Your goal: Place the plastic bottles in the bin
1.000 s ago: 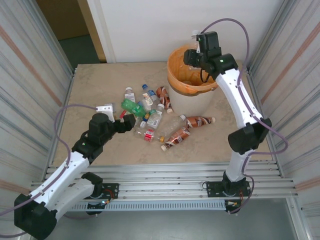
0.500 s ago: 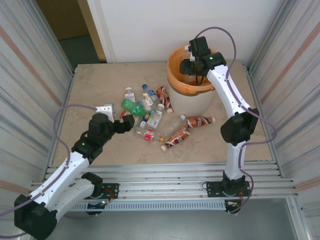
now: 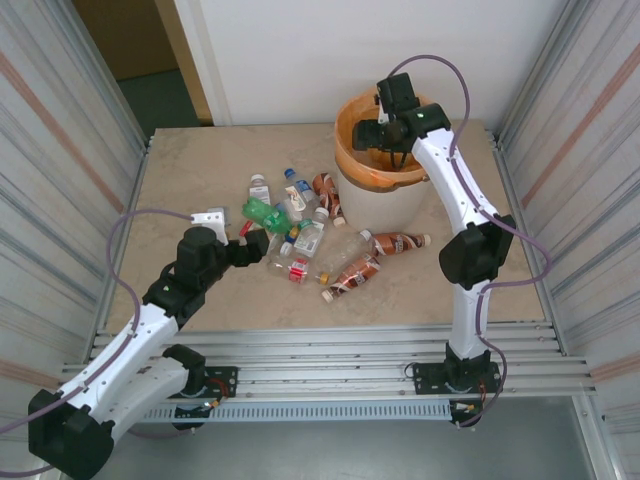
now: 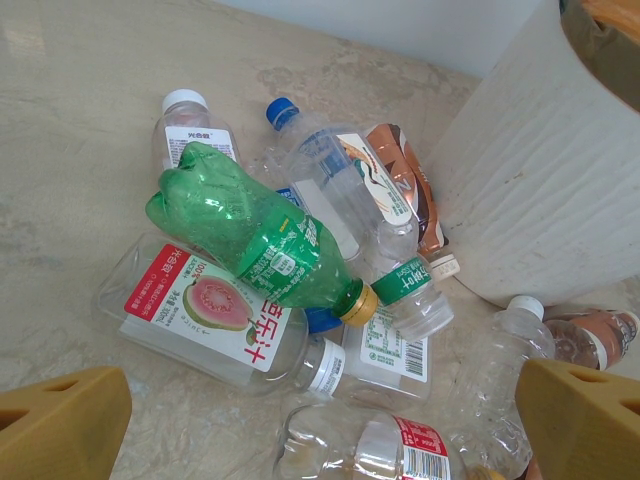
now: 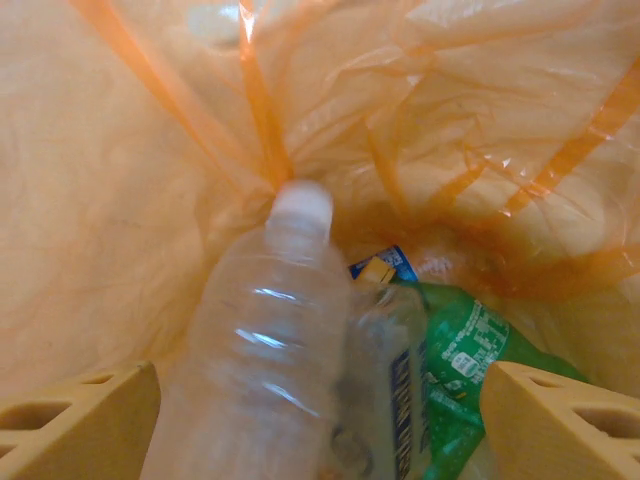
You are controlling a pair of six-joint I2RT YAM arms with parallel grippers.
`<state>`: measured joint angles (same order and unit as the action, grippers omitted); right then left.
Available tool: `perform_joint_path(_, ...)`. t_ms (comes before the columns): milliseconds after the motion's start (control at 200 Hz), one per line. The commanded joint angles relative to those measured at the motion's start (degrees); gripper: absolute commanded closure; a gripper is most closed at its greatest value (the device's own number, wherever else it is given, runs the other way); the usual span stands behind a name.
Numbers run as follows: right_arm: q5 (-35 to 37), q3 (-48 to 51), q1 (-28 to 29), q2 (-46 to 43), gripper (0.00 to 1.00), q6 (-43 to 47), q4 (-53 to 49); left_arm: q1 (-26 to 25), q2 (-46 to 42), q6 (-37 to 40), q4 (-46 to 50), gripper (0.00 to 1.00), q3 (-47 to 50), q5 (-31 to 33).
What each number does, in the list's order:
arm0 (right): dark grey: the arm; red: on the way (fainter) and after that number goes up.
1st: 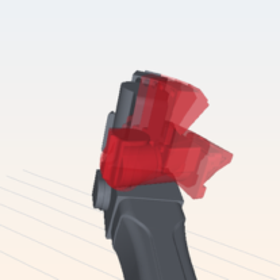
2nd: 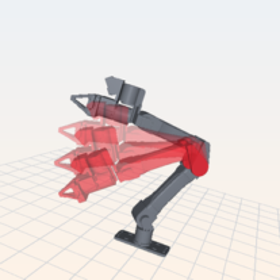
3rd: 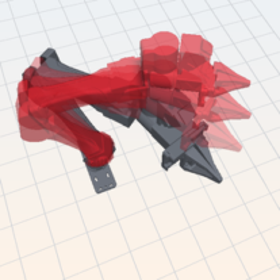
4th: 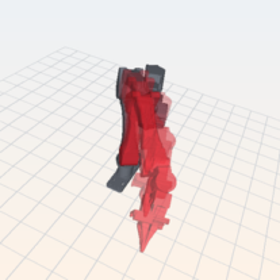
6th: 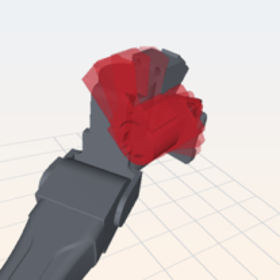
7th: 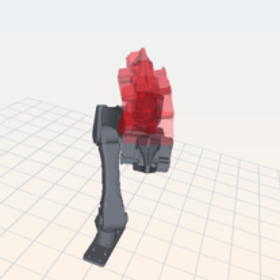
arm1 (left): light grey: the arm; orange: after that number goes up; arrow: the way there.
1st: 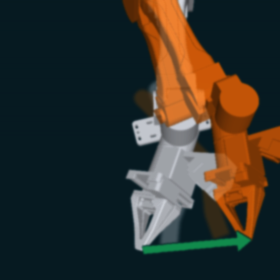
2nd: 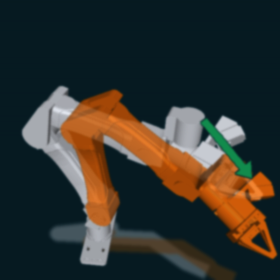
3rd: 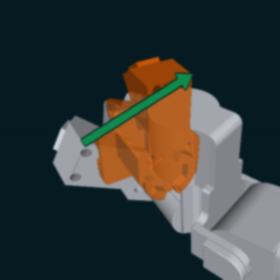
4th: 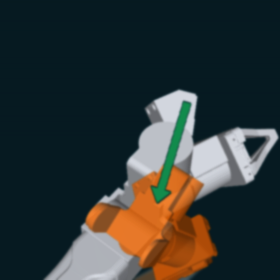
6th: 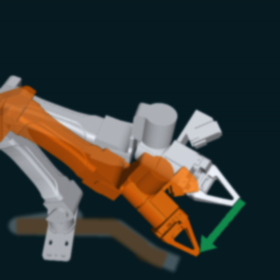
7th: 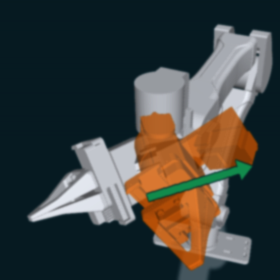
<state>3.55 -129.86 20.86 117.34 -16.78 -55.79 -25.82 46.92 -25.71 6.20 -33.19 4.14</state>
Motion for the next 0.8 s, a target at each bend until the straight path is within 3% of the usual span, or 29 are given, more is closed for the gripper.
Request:
perform_joint_path(0, 0.36, -3.06, -0.47, -1.38, 0.13, 1.19, -1.41, 0.43, -1.02, 0.6, 0.48, 0.01, 0.39, 1.07)
perform_joint_path(436, 3.75, -5.25, 1.26, -9.54, 0.05, 0.44, -2.88, 0.42, -1.61, 1.19, 0.15, 0.01, 0.58, 1.23)
perform_joint_path(606, 12.42, -1.22, 6.25, -14.94, 0.01, 0.09, -3.72, 0.42, -1.53, 1.29, 0.15, 0.01, 0.68, 1.4)
perform_joint_path(792, 24.17, 14.6, 13.84, -25.38, 0.02, -3.62, 0.86, 0.56, -0.71, 1.11, 1.09, 0.01, 0.29, 2.58)
